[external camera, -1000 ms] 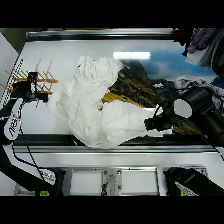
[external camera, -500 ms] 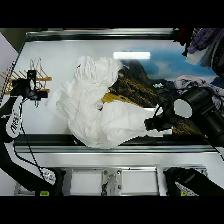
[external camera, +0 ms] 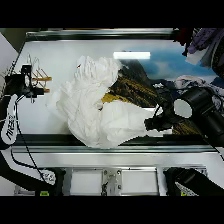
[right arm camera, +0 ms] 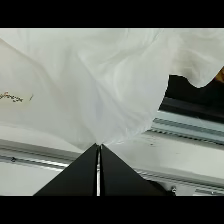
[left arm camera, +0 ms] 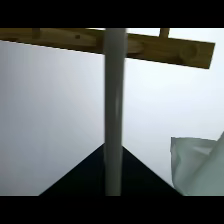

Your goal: Fold the clothes and pants, and hang the long-sleeved shirts on hangers.

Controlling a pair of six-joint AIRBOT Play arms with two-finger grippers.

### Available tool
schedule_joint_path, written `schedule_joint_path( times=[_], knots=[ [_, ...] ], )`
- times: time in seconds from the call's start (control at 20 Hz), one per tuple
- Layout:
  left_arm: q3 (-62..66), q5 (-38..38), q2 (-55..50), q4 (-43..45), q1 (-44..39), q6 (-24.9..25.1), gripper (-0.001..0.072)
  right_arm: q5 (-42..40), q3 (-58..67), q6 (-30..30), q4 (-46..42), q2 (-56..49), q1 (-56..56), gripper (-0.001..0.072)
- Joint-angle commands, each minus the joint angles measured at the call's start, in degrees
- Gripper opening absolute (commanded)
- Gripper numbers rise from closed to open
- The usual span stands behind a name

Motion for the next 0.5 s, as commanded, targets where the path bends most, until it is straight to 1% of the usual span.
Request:
schedule_joint_path(
  times=[0.0, 0.4, 0.45],
  knots=[
    [0.07, -3.02, 5.66, -0.17, -2.34, 0.72, 0.0015, 0.02, -0.02, 0.02, 0.02, -0.02, 0.02, 0.0019],
    [0.07, -5.51, 18.71, -0.28, -12.07, 0.76, 0.0015, 0.02, -0.02, 0.02, 0.02, -0.02, 0.02, 0.0018],
    [0.04, -6.54, 20.52, -0.48, -13.64, 1.88, 0.0016, 0.02, -0.02, 0.02, 0.02, -0.02, 0.02, 0.0018]
  ],
)
